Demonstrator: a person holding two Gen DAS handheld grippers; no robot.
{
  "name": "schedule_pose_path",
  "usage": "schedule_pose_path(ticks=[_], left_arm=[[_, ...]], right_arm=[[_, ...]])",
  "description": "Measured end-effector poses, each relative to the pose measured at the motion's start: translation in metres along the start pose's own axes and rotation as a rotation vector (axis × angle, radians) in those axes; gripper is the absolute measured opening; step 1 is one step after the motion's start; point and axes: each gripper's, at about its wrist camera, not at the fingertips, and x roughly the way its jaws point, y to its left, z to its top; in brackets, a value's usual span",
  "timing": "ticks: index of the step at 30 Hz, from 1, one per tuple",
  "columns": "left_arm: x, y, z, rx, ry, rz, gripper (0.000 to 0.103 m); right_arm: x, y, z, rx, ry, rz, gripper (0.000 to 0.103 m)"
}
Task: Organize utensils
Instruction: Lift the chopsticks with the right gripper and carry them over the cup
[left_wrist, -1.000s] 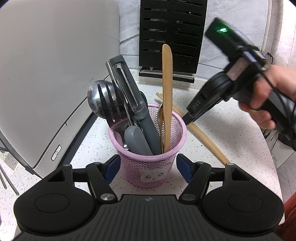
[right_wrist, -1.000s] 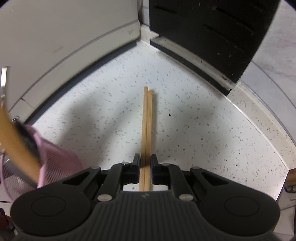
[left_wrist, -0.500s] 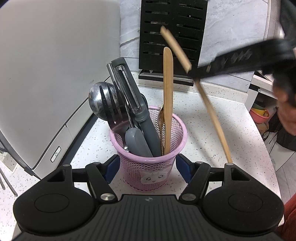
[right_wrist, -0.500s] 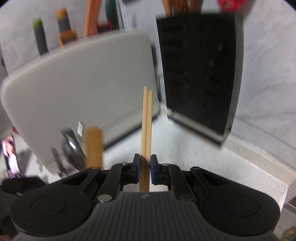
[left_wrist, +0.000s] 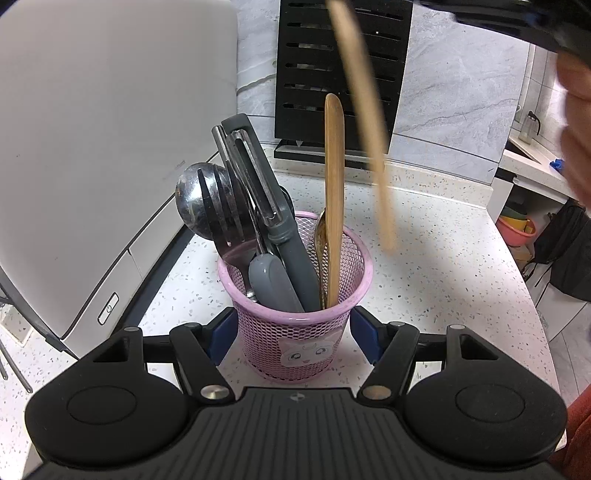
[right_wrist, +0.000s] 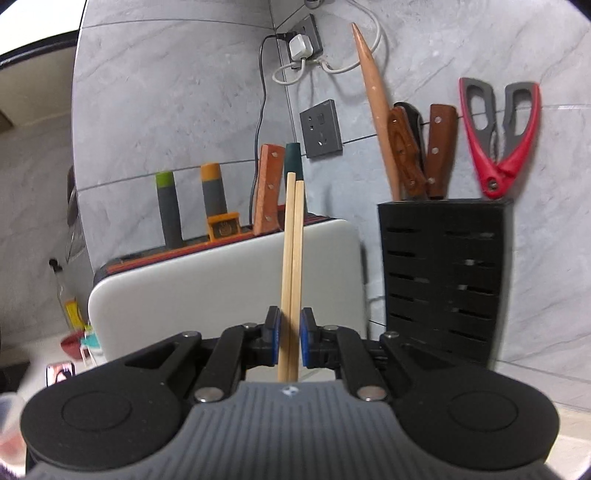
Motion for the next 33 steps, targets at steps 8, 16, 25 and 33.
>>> schedule_pose_path(ticks=[8, 16, 25, 33], left_arm=[[0.0, 0.004, 0.001, -0.011, 0.005, -0.016, 0.075], [0.003, 0.004, 0.002, -0.016, 0.007, -0.014, 0.075], [0.003, 0.004, 0.0, -0.024, 0.008, -0.015, 0.076], [0.002, 0.005, 0.0, -0.033, 0.009, -0.019, 0.075]], right_arm=[[0.024, 0.014, -0.028, 0.0, -0.052, 0.019, 0.008], [0.017, 0.015, -0.052, -0.052, -0.047, 0.033, 0.008], [-0.014, 0.011, -0.062, -0.079, -0.015, 0.056, 0.008], [-0.026, 0.003, -0.071, -0.053, 0.015, 0.09, 0.008]])
